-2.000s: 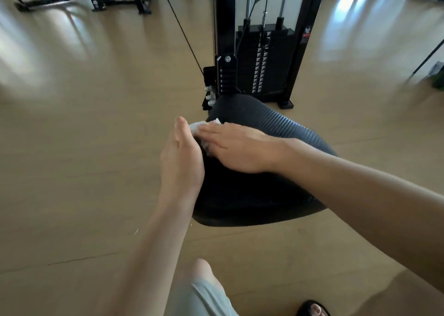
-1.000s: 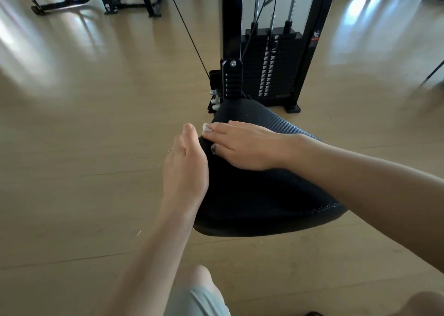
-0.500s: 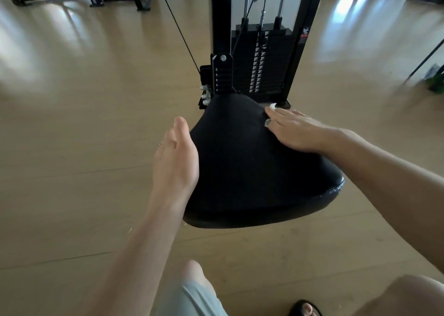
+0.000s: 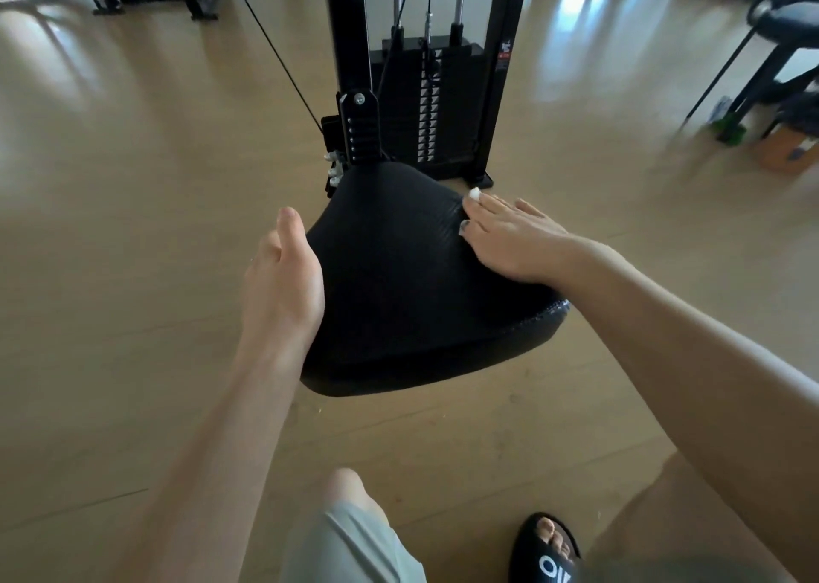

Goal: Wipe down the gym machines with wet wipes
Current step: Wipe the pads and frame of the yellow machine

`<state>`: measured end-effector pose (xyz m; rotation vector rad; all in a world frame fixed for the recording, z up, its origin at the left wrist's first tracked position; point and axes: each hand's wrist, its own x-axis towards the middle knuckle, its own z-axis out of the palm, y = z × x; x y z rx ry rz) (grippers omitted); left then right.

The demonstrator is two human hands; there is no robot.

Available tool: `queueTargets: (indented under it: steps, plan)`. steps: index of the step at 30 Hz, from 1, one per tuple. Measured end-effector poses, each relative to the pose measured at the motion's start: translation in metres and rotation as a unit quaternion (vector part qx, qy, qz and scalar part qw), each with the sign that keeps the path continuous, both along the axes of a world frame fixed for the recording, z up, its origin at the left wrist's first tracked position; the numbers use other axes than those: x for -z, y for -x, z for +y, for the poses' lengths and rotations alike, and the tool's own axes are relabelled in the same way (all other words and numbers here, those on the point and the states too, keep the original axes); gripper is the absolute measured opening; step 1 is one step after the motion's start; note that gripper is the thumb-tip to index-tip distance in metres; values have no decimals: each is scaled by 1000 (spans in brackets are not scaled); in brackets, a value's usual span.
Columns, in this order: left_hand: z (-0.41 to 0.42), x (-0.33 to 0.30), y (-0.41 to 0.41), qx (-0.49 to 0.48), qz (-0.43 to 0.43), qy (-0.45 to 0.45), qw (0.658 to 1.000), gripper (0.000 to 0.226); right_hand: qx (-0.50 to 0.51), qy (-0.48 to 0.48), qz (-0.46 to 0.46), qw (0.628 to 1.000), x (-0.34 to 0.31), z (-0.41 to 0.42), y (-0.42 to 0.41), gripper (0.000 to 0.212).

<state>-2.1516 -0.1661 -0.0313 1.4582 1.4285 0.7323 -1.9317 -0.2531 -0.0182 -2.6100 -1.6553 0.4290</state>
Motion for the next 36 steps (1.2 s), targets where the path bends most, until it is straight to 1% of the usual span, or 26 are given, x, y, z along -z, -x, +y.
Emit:
queueTargets:
  steps: [3,5,7,11,13,14,16,18,20,22,24,27,28,30,32,34,36]
  plan:
    - [1,1,-1,4,11,-10,1000,70,52,-40,29,997,0,-70,20,55]
    - [1,1,-2,0,12,-11,1000,71,66,-65,31,995,3,-97,33,55]
    - [2,2,-1,-8,6,-9,1000,70,71,-72,34,994,10,-90,26,53]
    - [5,4,-1,-9,-8,2,1000,73,129,-28,79,988,3,-36,-3,49]
    - [6,4,0,-9,-10,3,1000,75,135,1,40,990,3,-16,4,50]
    - [7,5,0,-11,-16,6,1000,77,114,-12,5,993,4,-10,18,51]
    - [8,5,0,-14,-39,19,999,82,44,-78,-43,995,7,-9,65,52]
    - [9,5,2,-26,-68,37,997,83,-55,-126,-53,989,8,-22,119,56]
    - [10,4,3,-38,-97,61,993,77,-146,-134,-50,979,8,-41,157,58]
    - [9,3,5,-45,-110,79,990,75,-186,-138,-62,971,7,-59,163,59]
    - [6,2,7,-51,-124,90,987,73,-172,-133,-78,973,8,-70,140,63]
    - [4,1,7,-57,-151,100,982,69,-85,-113,-79,987,9,-70,111,65]
    - [4,1,7,-60,-155,96,981,69,-83,-124,-90,985,7,-64,119,64]
    - [7,0,7,-68,-158,89,981,70,-136,-147,-97,975,10,-50,151,61]
    - [10,4,8,-73,-165,96,979,69,-179,-181,-83,963,18,-44,179,60]
    - [10,6,10,-71,-179,106,976,67,-181,-191,-75,962,20,-49,176,61]
    - [9,8,11,-72,-184,114,974,65,-158,-195,-81,965,20,-63,148,62]
